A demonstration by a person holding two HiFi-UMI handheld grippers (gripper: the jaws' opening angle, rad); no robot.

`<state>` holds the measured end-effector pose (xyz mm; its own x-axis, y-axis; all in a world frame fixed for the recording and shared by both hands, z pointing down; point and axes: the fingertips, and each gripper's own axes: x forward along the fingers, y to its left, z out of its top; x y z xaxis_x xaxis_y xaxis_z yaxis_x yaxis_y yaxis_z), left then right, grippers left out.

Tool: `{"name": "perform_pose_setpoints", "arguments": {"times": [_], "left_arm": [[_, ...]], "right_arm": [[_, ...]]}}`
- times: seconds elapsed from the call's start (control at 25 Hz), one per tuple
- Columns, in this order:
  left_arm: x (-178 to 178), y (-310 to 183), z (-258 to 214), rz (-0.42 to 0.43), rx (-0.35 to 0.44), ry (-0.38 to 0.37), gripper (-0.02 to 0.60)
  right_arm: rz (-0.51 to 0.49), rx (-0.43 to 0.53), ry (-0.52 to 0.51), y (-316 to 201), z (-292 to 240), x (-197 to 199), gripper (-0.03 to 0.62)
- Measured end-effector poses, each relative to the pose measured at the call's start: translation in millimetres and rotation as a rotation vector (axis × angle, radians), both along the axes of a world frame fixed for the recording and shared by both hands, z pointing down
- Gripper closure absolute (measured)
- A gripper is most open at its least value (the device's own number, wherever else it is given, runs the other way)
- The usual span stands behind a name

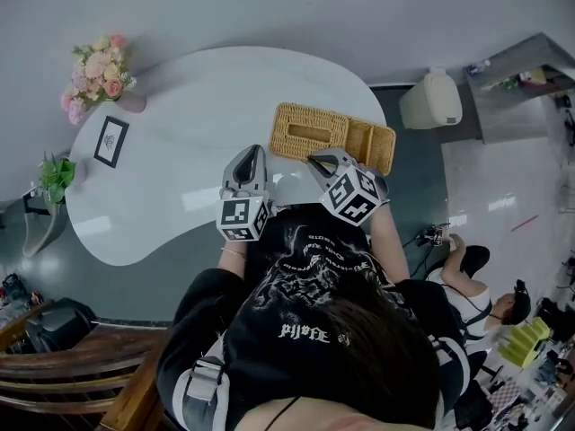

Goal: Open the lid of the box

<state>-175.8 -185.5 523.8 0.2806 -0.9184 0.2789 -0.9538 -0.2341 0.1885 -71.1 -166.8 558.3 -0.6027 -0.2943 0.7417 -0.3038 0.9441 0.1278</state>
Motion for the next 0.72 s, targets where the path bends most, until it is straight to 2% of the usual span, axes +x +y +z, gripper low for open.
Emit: {"name": "perform_pose_setpoints", "arguments": {"times": [0.72], "left_arm": [[3.5, -4.9, -0.5, 0.004, 0.000, -0.013, 0.555]], "right_arm": [[-0.121, -0.018, 0.058, -6.2, -14.4, 3.5, 0.560]]}}
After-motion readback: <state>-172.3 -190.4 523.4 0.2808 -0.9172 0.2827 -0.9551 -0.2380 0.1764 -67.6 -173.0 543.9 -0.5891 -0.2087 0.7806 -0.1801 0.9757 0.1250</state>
